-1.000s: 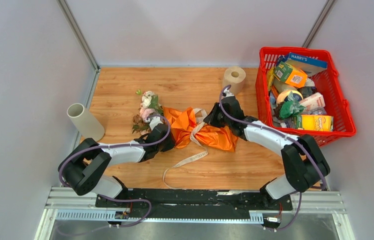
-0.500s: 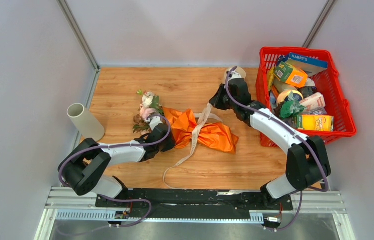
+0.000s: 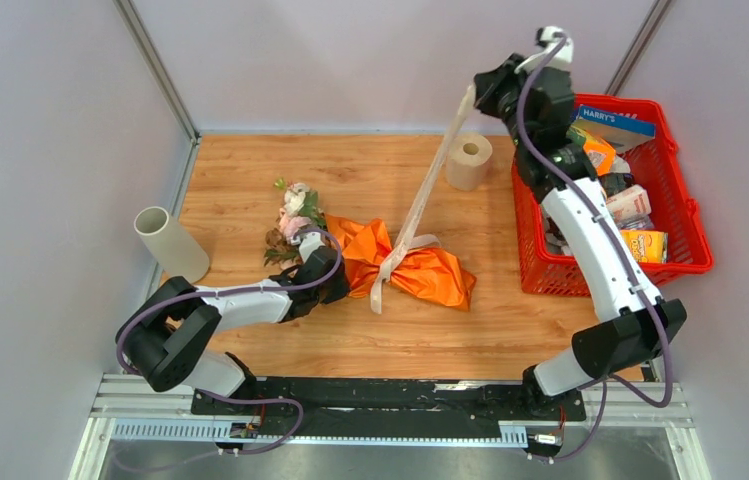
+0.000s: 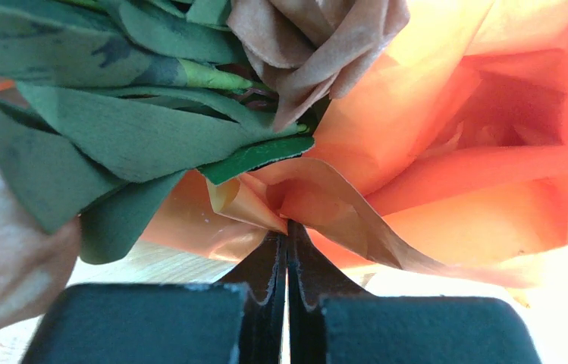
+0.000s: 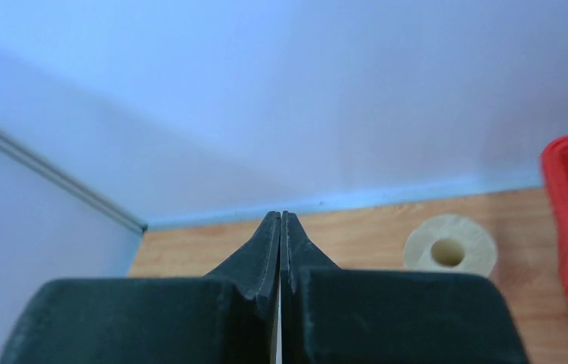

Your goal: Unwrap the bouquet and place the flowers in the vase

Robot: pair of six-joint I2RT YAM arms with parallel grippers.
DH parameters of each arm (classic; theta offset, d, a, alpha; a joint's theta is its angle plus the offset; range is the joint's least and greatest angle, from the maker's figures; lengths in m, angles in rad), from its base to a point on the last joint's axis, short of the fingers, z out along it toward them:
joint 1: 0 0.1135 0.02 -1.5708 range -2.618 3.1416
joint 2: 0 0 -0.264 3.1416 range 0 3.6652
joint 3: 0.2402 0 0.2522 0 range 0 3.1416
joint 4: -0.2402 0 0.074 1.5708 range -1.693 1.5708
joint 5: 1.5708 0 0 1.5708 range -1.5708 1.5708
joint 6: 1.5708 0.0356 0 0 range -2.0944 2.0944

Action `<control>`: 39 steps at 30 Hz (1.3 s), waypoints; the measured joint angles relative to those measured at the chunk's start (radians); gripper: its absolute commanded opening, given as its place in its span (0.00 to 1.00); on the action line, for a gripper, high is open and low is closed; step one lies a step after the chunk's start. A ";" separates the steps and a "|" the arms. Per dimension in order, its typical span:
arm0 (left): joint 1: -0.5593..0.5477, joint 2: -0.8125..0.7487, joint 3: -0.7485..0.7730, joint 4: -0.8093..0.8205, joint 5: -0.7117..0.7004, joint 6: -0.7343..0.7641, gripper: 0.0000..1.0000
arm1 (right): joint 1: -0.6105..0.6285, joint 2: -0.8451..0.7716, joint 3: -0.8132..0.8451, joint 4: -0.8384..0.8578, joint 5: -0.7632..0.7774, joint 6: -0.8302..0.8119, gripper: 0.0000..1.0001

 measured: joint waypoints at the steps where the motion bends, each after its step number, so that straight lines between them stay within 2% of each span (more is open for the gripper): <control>1: 0.000 -0.001 0.002 -0.004 -0.002 0.000 0.00 | -0.018 0.000 0.028 -0.001 0.006 0.000 0.00; 6: 0.000 -0.002 0.010 -0.024 -0.008 0.000 0.00 | -0.100 0.030 0.205 0.006 0.010 0.006 0.00; 12: 0.000 -0.002 0.012 -0.029 -0.008 0.000 0.00 | -0.101 0.071 0.329 0.020 -0.036 0.007 0.00; 13: 0.000 -0.003 0.012 -0.029 -0.008 0.000 0.00 | -0.100 0.071 0.328 0.024 -0.075 0.011 0.01; 14: 0.000 -0.003 0.012 -0.029 -0.008 0.000 0.00 | -0.100 0.069 0.320 0.027 -0.100 0.016 0.08; 16: 0.000 -0.003 0.012 -0.029 -0.008 0.001 0.00 | -0.093 0.034 0.227 0.048 -0.165 0.032 0.28; 19: 0.000 -0.008 0.011 -0.034 -0.008 0.005 0.00 | -0.069 -0.050 -0.024 0.046 -0.206 0.048 0.43; 24: 0.000 -0.036 -0.010 -0.040 -0.008 0.013 0.00 | -0.027 -0.060 -0.348 0.003 -0.224 0.058 0.54; 27: 0.000 -0.050 -0.023 -0.040 -0.008 0.016 0.00 | -0.005 -0.031 -0.444 -0.032 -0.216 0.054 0.63; 32: 0.000 -0.057 -0.034 -0.031 -0.005 0.019 0.00 | 0.046 0.029 -0.483 -0.043 -0.200 0.050 0.73; 39: 0.000 -0.058 -0.039 -0.021 0.002 0.023 0.00 | 0.188 0.162 -0.490 -0.034 -0.196 0.075 0.75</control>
